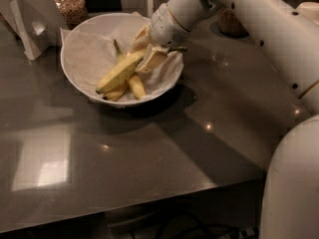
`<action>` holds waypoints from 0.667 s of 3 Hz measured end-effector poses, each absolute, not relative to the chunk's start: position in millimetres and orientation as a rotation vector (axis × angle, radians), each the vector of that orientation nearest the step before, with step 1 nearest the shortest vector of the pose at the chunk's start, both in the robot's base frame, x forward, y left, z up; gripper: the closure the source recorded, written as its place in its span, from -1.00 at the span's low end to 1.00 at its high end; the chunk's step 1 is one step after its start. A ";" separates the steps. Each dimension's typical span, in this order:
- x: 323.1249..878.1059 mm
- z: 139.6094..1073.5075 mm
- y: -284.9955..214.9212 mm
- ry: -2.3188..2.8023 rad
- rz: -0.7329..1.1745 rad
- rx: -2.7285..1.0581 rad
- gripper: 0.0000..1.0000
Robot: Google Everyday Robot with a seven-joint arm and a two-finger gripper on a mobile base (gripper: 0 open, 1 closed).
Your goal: Pick banana from white bowl
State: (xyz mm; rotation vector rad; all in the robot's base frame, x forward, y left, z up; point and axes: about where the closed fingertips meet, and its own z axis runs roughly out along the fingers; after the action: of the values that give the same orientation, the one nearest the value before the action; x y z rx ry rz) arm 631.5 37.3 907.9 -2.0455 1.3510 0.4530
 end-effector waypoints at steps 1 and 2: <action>631.0 904.9 38.3 1.350 0.454 -2.051 0.60; 626.4 904.5 40.3 1.336 0.453 -2.059 1.00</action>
Offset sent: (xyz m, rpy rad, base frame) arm -0.0054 -0.0003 -0.0044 -0.0101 -0.0061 0.0149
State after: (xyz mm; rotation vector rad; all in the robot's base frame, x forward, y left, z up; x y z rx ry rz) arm 626.4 40.3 904.5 -2.0587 1.3357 0.4528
